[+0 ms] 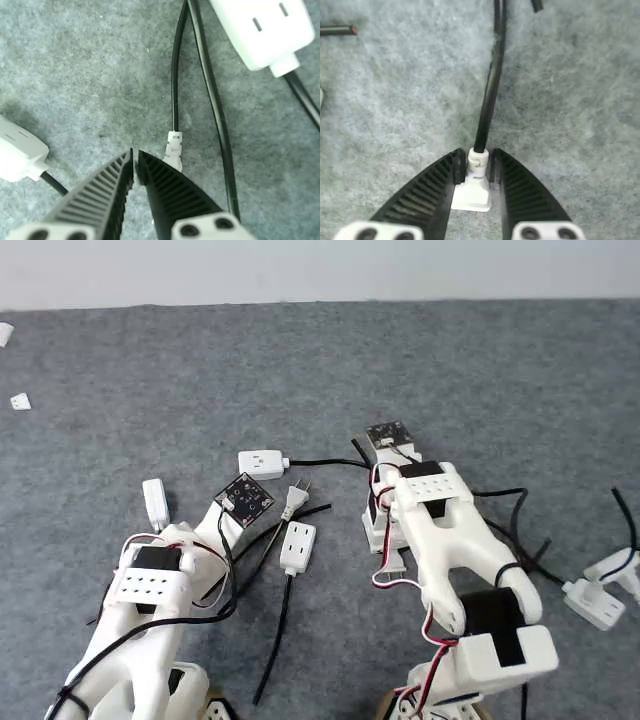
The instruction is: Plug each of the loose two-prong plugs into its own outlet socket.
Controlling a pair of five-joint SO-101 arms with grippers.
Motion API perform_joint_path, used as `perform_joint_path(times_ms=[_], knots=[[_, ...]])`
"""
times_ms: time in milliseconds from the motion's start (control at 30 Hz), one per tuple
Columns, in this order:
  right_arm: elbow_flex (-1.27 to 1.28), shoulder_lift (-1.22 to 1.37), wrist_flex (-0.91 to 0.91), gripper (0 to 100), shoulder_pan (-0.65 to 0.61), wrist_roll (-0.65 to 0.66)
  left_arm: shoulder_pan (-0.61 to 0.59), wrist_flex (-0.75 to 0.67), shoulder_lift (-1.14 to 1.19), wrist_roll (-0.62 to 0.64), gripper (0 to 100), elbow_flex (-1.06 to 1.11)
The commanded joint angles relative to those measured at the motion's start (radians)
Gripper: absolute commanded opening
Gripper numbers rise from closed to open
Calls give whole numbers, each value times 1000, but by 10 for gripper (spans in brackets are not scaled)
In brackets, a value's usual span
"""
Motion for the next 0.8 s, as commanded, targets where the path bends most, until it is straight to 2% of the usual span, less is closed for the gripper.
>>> perform_joint_path(times_ms=[0,267,433,767], knots=[[-5,-70,13,108,10,-9,2,-20,-18,8,13,-21],[0,-48,-16,78,16,-8,2,-20,-20,8,13,-21],[0,-47,-30,9,25,-9,2,-20,-20,8,13,-19],[-5,-108,22,8,76,-11,3,-21,-17,9,13,-24]])
